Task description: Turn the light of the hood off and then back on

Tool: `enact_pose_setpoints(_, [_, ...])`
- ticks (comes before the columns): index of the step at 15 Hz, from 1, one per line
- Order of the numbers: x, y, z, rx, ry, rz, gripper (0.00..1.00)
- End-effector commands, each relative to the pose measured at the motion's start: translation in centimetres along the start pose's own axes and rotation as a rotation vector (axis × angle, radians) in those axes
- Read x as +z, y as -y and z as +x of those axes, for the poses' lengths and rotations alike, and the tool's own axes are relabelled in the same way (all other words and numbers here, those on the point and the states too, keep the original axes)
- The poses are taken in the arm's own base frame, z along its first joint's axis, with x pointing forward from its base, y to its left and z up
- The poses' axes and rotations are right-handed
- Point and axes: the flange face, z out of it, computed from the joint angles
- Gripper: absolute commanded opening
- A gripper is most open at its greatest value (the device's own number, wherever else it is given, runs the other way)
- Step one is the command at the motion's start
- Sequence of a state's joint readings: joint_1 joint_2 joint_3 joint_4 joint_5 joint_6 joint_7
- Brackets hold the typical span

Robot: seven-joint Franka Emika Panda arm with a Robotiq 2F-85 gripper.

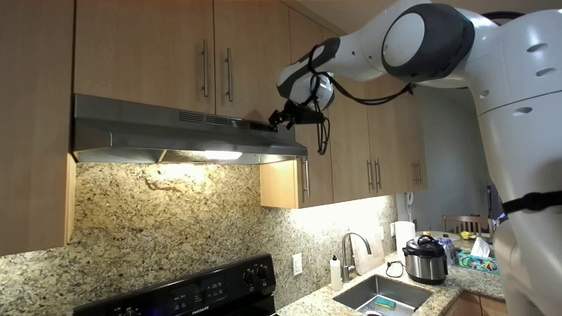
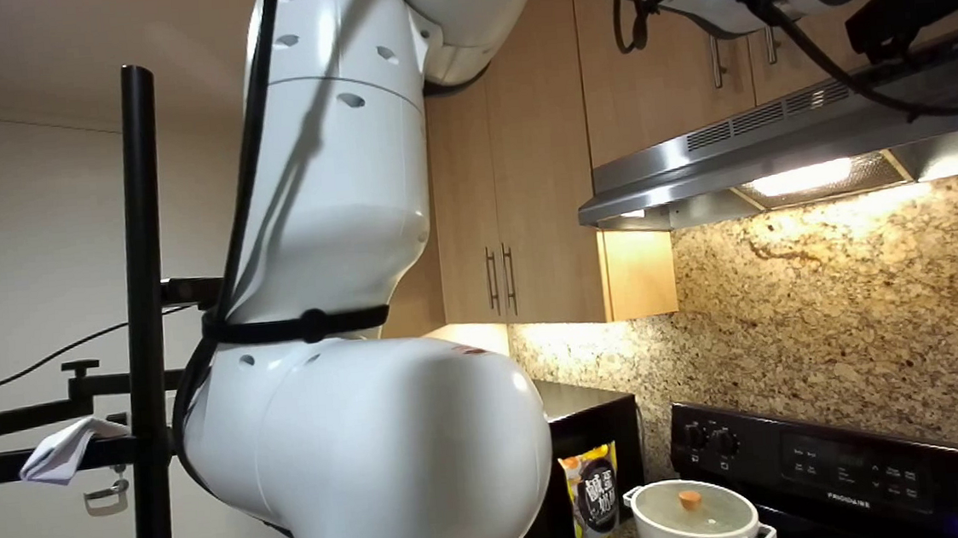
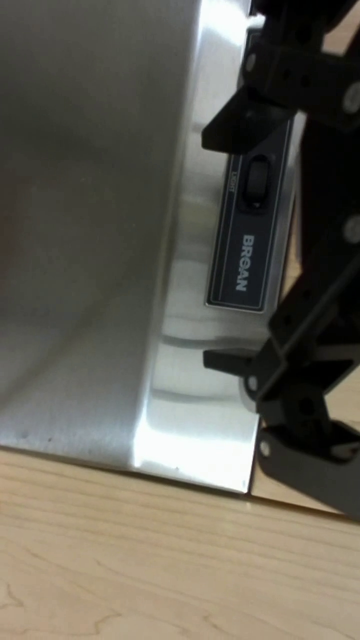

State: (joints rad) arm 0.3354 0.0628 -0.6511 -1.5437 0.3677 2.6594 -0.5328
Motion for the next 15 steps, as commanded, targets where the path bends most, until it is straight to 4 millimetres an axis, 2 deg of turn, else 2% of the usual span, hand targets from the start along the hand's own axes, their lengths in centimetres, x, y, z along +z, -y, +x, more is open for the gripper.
enact_pose_setpoints(1, [0.5, -0.6, 0.5, -0.02, 0.006, 0.007, 1.0])
enact_pose_setpoints(10, [1.5, -0.8, 1.0, -0.014, -0.001, -0.012, 1.0])
enact_pose_setpoints(15, [1.1, -1.2, 1.6, -0.018, -0.021, -0.027, 1.0])
